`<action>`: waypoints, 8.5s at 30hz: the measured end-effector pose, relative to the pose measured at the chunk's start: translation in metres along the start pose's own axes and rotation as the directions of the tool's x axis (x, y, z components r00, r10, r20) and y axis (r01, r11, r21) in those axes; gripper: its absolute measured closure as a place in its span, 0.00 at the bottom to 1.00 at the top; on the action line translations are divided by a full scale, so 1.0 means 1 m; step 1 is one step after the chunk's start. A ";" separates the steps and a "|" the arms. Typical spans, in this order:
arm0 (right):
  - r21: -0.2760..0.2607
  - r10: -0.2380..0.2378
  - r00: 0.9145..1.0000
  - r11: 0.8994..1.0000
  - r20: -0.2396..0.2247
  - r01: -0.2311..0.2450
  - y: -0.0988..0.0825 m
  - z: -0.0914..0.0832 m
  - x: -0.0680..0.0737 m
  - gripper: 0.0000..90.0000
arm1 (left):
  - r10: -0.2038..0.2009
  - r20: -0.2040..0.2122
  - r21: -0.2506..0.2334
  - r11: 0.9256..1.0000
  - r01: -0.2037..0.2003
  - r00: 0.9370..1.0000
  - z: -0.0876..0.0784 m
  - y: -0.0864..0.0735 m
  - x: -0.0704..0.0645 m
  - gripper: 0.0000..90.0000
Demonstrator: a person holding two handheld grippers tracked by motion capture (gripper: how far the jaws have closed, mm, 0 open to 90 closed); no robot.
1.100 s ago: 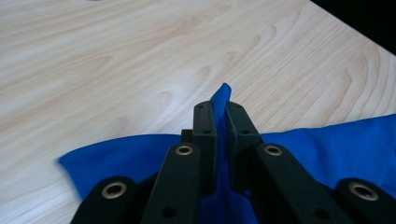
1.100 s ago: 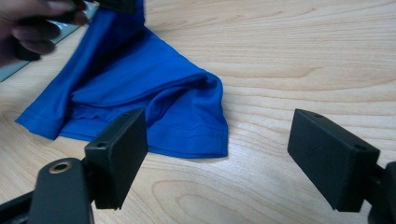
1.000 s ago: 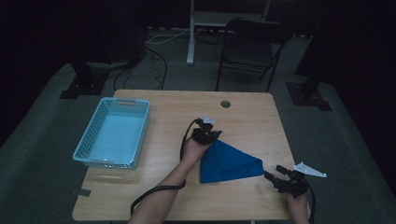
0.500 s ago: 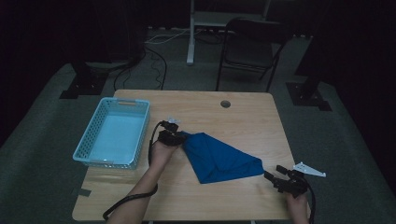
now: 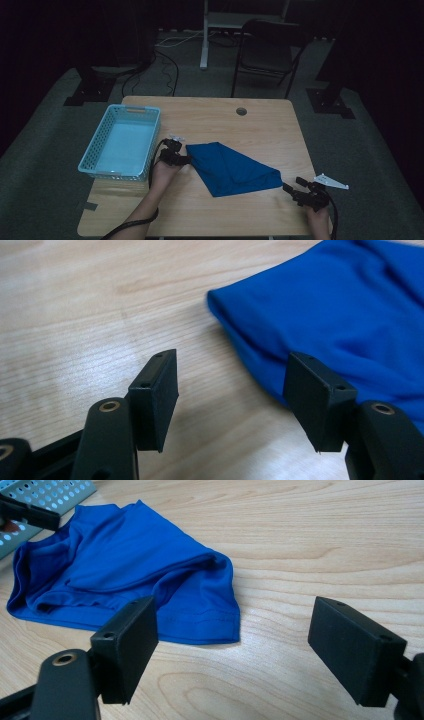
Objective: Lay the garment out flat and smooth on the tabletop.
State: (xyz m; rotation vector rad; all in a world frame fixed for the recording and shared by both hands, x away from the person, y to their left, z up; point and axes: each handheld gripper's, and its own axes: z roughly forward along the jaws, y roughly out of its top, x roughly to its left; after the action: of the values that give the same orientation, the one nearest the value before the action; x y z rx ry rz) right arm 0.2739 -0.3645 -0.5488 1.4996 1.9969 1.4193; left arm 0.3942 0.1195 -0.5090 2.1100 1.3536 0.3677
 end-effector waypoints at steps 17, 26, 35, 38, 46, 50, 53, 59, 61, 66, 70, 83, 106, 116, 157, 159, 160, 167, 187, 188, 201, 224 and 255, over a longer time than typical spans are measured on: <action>0.015 -0.062 0.997 0.998 -0.049 0.063 0.033 0.007 0.031 0.21 | 0.179 0.288 0.016 0.981 -0.192 0.941 0.002 0.025 -0.091 0.42; 0.014 -0.101 0.990 0.995 -0.094 0.103 0.053 0.017 0.052 0.21 | 0.223 0.269 0.095 0.962 -0.257 0.937 -0.010 -0.011 -0.073 0.42; 0.029 -0.130 0.983 0.990 -0.129 0.134 0.065 0.035 0.074 0.21 | 0.192 0.221 0.122 0.967 -0.223 0.956 -0.037 -0.070 -0.041 0.42; 0.047 -0.150 0.971 0.986 -0.187 0.161 0.068 0.045 0.083 0.13 | 0.184 0.217 0.069 0.977 -0.203 0.959 -0.048 -0.074 -0.035 0.42; 0.147 -0.262 0.932 0.941 -0.249 0.303 0.070 0.081 0.113 0.28 | 0.315 0.258 -0.098 0.949 -0.299 0.913 -0.055 -0.049 -0.070 0.42; 0.194 -0.283 0.919 0.920 -0.273 0.341 0.066 0.099 0.122 0.35 | 0.391 0.264 -0.106 0.920 -0.376 0.882 -0.040 -0.037 -0.099 0.42; 0.224 -0.304 0.915 0.903 -0.267 0.366 0.061 0.109 0.125 0.37 | 0.403 0.284 -0.095 0.915 -0.393 0.870 -0.029 -0.031 -0.116 0.42; 0.287 -0.356 0.906 0.865 -0.228 0.412 0.051 0.123 0.123 0.43 | 0.440 0.292 -0.041 0.893 -0.449 0.849 -0.008 -0.030 -0.139 0.42; 0.308 -0.377 0.902 0.850 -0.211 0.427 0.048 0.127 0.121 0.51 | 0.440 0.291 -0.022 0.891 -0.454 0.849 -0.001 -0.031 -0.142 0.42; 0.287 -0.406 0.896 0.849 -0.182 0.443 0.056 0.123 0.120 0.85 | 0.449 0.273 0.005 0.884 -0.468 0.851 0.010 -0.030 -0.145 0.42; 0.268 -0.384 0.906 0.867 -0.180 0.420 0.069 0.119 0.114 0.94 | 0.424 0.272 0.007 0.897 -0.442 0.864 0.016 -0.028 -0.140 0.42; 0.229 -0.224 0.974 0.948 -0.021 0.223 0.139 0.133 0.060 0.95 | 0.420 0.276 -0.044 0.904 -0.425 0.864 0.017 -0.031 -0.133 0.51; 0.236 -0.126 0.989 0.962 -0.072 0.140 0.141 0.112 0.049 0.53 | 0.419 0.281 -0.049 0.905 -0.423 0.863 0.015 -0.034 -0.131 0.51; 0.332 -0.243 0.956 0.899 -0.166 0.286 0.063 0.075 0.072 0.50 | 0.415 0.278 -0.034 0.906 -0.422 0.867 0.014 -0.033 -0.127 0.51; 0.414 -0.277 0.961 0.872 -0.024 0.261 0.153 0.169 0.062 0.92 | 0.489 0.270 0.068 0.849 -0.523 0.829 0.009 0.002 -0.122 0.47; 0.419 -0.271 0.963 0.872 -0.020 0.254 0.152 0.170 0.060 0.92 | 0.503 0.264 0.063 0.842 -0.536 0.823 0.008 0.001 -0.120 0.58; 0.420 -0.271 0.962 0.871 -0.019 0.254 0.151 0.170 0.059 0.92 | 0.502 0.264 0.057 0.845 -0.532 0.824 0.008 0.002 -0.117 0.73; 0.404 -0.249 0.968 0.884 -0.020 0.236 0.156 0.170 0.054 0.92 | 0.364 0.132 -0.082 0.931 -0.355 0.922 -0.005 0.027 -0.083 0.98; 0.463 -0.188 0.978 0.861 -0.093 0.210 0.129 0.172 0.032 0.58 | 0.259 0.275 0.062 0.956 -0.286 0.926 0.018 0.005 -0.054 0.55; 0.474 -0.207 0.974 0.851 -0.089 0.224 0.125 0.172 0.032 0.58 | 0.276 0.271 0.070 0.950 -0.305 0.922 0.020 0.002 -0.054 0.55; 0.404 -0.334 0.940 0.852 -0.071 0.333 0.081 0.124 0.047 0.58 | 0.370 0.290 0.021 0.920 -0.392 0.883 0.010 -0.021 -0.060 0.57; 0.401 -0.366 0.916 0.823 -0.167 0.402 0.030 0.050 0.078 0.96 | 0.446 0.438 0.029 0.861 -0.508 0.781 -0.037 -0.076 -0.114 0.52; 0.263 -0.012 1.000 0.965 0.003 0.010 0.161 0.123 0.020 0.48 | 0.135 0.057 -0.062 0.989 -0.132 0.989 0.008 0.059 -0.046 0.39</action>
State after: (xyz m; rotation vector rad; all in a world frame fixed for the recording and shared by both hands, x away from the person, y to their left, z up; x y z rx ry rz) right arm 0.4441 -0.2843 -0.4711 1.5894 2.2594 1.1806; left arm 0.4206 0.0578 -0.4753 2.1512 1.1563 0.3889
